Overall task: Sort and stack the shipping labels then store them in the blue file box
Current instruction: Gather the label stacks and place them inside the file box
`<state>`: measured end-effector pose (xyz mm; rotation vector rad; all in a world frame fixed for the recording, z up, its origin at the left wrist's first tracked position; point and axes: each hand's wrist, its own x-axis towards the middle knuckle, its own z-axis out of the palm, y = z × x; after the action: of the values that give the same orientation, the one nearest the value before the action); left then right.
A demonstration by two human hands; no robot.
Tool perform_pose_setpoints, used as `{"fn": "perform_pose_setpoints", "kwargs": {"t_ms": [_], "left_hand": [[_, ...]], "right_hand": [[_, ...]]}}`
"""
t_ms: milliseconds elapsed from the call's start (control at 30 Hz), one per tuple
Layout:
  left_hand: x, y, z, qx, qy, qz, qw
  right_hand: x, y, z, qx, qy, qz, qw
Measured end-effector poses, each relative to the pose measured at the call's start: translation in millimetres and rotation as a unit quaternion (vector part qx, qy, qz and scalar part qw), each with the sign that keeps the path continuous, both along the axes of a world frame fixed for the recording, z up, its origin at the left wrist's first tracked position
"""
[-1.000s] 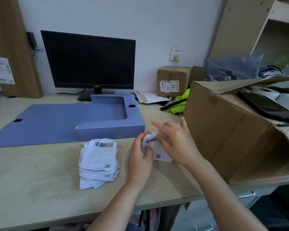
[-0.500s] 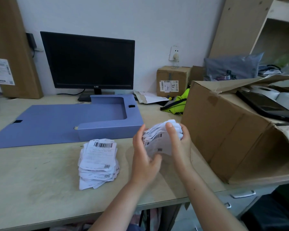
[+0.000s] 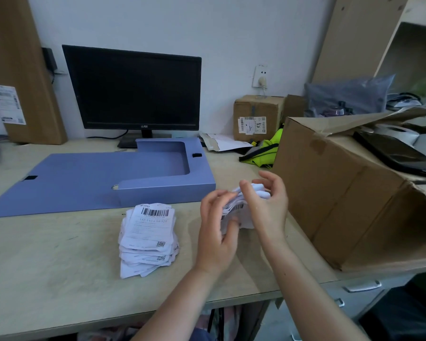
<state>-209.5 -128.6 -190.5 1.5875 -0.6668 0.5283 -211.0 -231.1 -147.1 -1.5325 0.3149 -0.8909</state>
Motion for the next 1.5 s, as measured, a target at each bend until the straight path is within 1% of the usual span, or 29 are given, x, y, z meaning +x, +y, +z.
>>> {"fn": "perform_pose_setpoints", "kwargs": {"t_ms": [67, 200, 300, 433, 533, 667, 800, 900, 1000, 1067, 1133, 1200, 1267, 1400, 1500], "left_hand": [[3.0, 0.8, -1.6, -0.011, 0.020, 0.011, 1.000], [7.8, 1.4, -3.3, -0.034, 0.086, 0.011, 0.996], [9.2, 1.1, -4.5, -0.040, 0.100, 0.018, 0.994], [6.1, -0.1, -5.3, -0.049, 0.074, -0.008, 0.996], [4.5, -2.2, -6.7, -0.069, 0.078, -0.010, 0.994], [4.2, 1.7, -3.1, -0.086, 0.132, 0.029, 0.987], [3.1, -2.1, 10.7, -0.113, 0.184, 0.062, 0.974], [3.0, -5.0, 18.3, -0.155, 0.215, 0.082, 0.961], [1.1, -1.2, 18.6, -0.171, 0.234, 0.114, 0.950], [0.0, 0.1, 20.4, -0.172, 0.253, 0.109, 0.946], [0.0, -2.3, 24.0, -0.158, 0.270, 0.084, 0.946], [0.3, -5.6, 27.5, -0.157, 0.266, 0.072, 0.948], [-0.2, -6.4, 28.9, -0.160, 0.242, 0.074, 0.954], [-0.6, -4.5, 25.0, -0.146, 0.203, 0.071, 0.966], [-1.7, -7.1, 29.2, -0.188, 0.203, 0.068, 0.959]], "right_hand": [[3.2, -4.1, -3.6, -0.008, 0.009, 0.004, 1.000], [11.3, -14.9, -21.1, 0.023, 0.034, -0.012, 0.999], [12.6, -16.2, -21.6, 0.043, 0.031, -0.020, 0.998], [7.0, -9.5, -9.2, 0.025, 0.003, 0.006, 1.000], [4.3, -5.6, -5.7, 0.003, -0.011, 0.023, 1.000], [5.6, -2.4, -10.8, -0.018, 0.030, 0.038, 0.999], [5.7, 3.4, -9.1, -0.047, 0.021, 0.039, 0.998], [5.7, 5.4, -8.9, -0.040, 0.019, 0.032, 0.998], [5.6, 3.5, -14.0, -0.018, 0.023, 0.002, 1.000], [5.6, 0.8, -17.2, 0.009, 0.016, -0.012, 1.000], [3.9, 1.8, -16.1, 0.025, 0.001, 0.000, 1.000], [1.2, 5.3, -11.9, 0.015, -0.015, 0.018, 1.000], [-1.9, 8.1, -6.9, 0.001, -0.023, 0.028, 0.999], [-4.3, 7.5, -5.0, 0.007, -0.028, -0.008, 1.000], [-4.0, 12.4, -4.7, 0.006, -0.054, -0.012, 0.998]]}}
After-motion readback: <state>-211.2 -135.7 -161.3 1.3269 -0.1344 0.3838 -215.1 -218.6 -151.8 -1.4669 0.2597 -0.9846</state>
